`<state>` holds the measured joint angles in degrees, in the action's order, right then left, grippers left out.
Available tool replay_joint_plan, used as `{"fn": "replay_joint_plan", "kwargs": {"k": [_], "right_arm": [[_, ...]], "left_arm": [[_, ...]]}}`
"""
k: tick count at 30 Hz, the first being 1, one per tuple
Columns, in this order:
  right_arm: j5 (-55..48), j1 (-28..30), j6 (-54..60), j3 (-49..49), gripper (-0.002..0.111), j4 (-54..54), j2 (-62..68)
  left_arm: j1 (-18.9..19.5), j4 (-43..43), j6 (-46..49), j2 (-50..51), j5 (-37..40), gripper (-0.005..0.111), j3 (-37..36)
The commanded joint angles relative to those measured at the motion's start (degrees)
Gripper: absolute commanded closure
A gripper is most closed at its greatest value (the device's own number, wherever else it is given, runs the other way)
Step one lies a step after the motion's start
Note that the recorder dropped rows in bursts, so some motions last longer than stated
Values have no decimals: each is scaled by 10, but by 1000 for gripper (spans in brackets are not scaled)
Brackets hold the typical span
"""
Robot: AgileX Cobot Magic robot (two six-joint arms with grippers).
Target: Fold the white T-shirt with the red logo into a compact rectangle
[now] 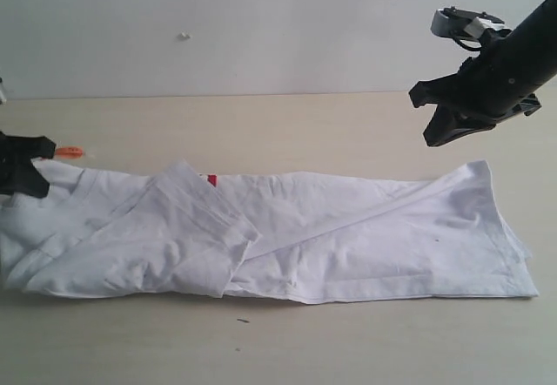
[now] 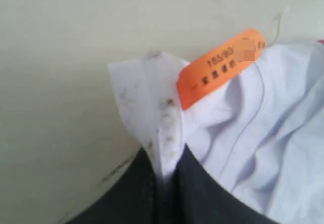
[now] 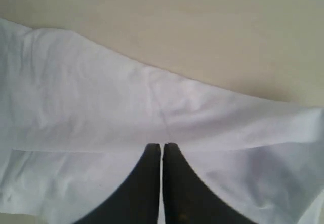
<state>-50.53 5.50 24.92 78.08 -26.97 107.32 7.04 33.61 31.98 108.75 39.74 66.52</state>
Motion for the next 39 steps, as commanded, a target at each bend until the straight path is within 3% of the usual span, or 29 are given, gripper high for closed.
{"fn": "replay_joint_plan", "kwargs": {"k": [1,8,18,21,27,31,32,34,35,37,39], "right_arm": [[5,-1,6,0,106,-23,-3],[-42,-1,31,26,106,-67,-3],[-70,-1,35,41,106,-86,-3],[-77,-1,35,42,106,-97,-8],[-67,-1,39,42,106,-104,-67],[-64,-1,39,42,106,-104,-120],[-65,-1,39,42,106,-104,-126],[-66,-1,39,42,105,-104,-140],[-67,-1,39,42,105,-104,-146],[-67,-1,39,42,105,-104,-150],[-67,-1,39,42,105,-104,-151]], "left_arm": [[-17,-6,-18,-25,39,107,30],[-86,-63,-120,-45,68,107,64],[-218,-54,-233,-74,109,107,151],[-295,-23,-269,-53,75,107,185],[-404,59,-269,-4,-26,107,240],[-464,91,-267,51,-30,105,307],[-469,90,-264,60,-30,102,315],[-477,91,-264,78,-22,77,329],[-478,91,-264,84,-11,56,331],[-478,87,-264,84,3,34,332],[-476,80,-250,84,25,28,340]]}}
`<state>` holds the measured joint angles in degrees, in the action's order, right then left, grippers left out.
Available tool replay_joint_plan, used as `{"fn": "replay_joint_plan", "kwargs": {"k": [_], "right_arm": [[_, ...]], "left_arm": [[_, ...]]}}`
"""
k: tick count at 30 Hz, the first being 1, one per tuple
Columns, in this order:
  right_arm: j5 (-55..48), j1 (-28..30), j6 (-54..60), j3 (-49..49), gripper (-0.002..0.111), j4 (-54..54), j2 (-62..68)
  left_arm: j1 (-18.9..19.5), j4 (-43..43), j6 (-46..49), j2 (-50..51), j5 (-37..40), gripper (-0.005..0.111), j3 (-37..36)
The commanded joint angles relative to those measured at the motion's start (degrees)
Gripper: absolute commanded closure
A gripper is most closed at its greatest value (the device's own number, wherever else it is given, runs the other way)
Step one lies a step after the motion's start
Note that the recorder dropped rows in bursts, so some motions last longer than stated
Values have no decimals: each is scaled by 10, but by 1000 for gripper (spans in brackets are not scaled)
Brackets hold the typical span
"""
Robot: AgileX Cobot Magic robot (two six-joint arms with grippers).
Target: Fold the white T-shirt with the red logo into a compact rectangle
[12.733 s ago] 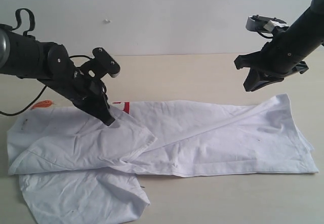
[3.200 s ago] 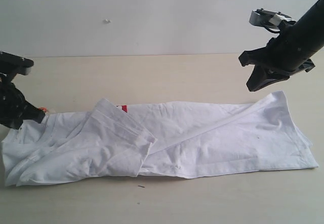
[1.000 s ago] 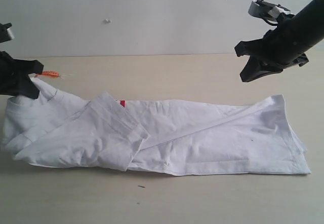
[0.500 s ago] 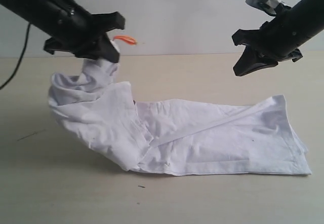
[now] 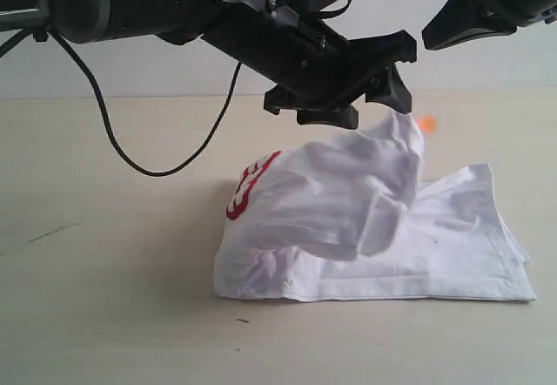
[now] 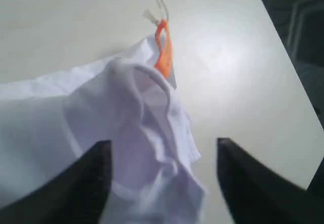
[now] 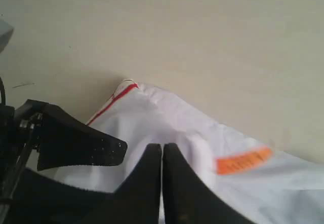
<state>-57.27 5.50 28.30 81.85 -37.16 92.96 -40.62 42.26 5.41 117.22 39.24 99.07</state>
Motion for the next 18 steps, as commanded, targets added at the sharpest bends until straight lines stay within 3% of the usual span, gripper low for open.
{"fn": "replay_joint_plan", "kwargs": {"k": [1,5,12,16,18], "right_arm": [[0,-1,6,4,105,-2,-7],[-8,-1,6,4,102,-2,-7],[54,-1,-46,-67,66,71,6],[76,-1,-98,-105,56,118,50],[69,-1,-98,-107,55,118,76]], "left_arm": [[0,-10,27,-2,41,28,23],[0,-48,30,-24,48,27,37],[14,-338,-106,-94,122,32,34],[33,-356,-105,-134,145,36,15],[43,-362,-97,-156,156,45,-2]]}}
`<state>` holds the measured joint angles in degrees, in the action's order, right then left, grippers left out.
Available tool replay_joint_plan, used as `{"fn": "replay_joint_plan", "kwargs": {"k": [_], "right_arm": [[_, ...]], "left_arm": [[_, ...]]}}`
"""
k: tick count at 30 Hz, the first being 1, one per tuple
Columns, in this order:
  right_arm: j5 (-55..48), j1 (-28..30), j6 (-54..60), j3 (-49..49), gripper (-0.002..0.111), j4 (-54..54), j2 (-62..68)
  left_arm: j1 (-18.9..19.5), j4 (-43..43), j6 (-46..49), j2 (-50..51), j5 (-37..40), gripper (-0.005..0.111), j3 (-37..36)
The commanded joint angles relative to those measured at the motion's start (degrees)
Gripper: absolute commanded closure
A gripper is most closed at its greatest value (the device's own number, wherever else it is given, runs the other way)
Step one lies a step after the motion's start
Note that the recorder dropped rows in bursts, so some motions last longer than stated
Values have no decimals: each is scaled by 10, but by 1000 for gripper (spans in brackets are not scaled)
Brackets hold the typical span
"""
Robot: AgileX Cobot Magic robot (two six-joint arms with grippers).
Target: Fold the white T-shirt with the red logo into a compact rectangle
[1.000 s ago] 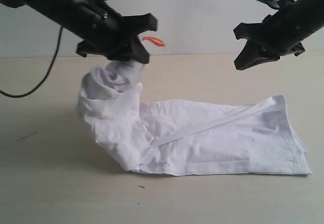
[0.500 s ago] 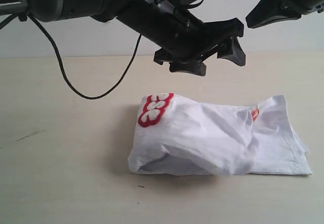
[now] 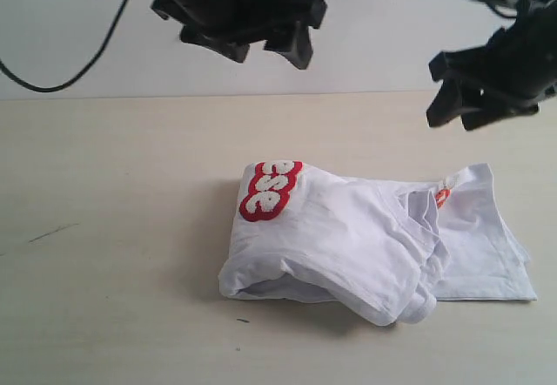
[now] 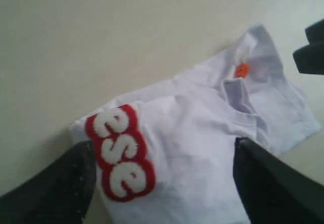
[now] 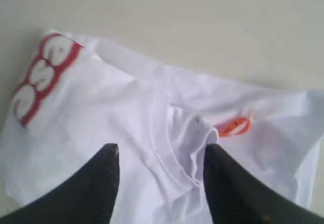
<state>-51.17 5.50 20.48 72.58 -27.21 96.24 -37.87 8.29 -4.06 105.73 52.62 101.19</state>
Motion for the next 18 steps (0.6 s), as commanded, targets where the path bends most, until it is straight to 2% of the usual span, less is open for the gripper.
{"fn": "replay_joint_plan", "kwargs": {"k": [1,6,9,13,18], "right_arm": [[9,-1,-19,-14,55,17,55],[15,-1,-1,-14,55,-15,88],[10,-1,-1,-14,55,-5,100],[21,-1,-1,-19,55,5,118],[44,-1,-6,-22,55,2,196]], "left_arm": [[20,-34,2,-54,27,54,-33],[64,-74,-11,-126,3,106,-105],[105,-72,-13,-183,-47,106,-174],[140,-72,-11,-229,-53,107,-237],[155,-70,-11,-287,-104,107,-317]]}}
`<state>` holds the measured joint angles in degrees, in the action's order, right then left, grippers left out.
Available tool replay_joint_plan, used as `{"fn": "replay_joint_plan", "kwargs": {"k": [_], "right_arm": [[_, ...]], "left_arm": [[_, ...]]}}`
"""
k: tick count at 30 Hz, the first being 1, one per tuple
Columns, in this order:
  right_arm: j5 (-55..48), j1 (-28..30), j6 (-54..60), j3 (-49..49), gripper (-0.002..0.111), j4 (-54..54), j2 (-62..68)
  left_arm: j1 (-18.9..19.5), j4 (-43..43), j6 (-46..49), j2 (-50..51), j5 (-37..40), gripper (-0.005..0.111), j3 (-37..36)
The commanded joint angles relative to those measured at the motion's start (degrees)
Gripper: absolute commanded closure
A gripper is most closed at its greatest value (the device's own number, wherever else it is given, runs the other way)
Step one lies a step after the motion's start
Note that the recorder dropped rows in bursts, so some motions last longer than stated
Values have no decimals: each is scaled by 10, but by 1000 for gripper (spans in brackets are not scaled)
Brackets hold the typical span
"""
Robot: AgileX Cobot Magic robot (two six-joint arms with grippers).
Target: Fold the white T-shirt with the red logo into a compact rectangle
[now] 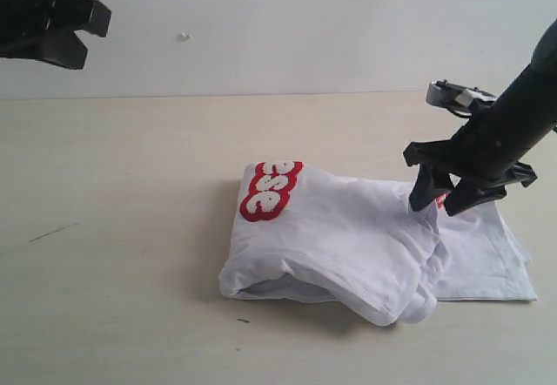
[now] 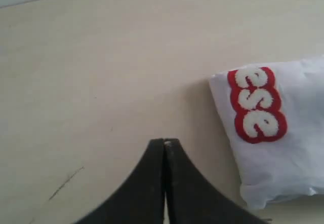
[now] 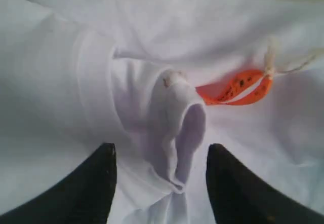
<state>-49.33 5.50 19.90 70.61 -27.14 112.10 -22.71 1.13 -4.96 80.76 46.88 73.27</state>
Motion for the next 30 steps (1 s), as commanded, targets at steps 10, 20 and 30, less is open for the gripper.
{"fn": "replay_joint_plan", "kwargs": {"k": [10,20,30], "right_arm": [[-4,-1,90,5,63,-118,78],[-72,-1,122,48,108,-115,68],[-53,-1,61,52,108,-14,-53]], "left_arm": [[3,1,-14,-131,-157,107,-111],[3,1,-14,-131,-154,107,-111],[3,1,-14,-131,-156,107,-111]]}}
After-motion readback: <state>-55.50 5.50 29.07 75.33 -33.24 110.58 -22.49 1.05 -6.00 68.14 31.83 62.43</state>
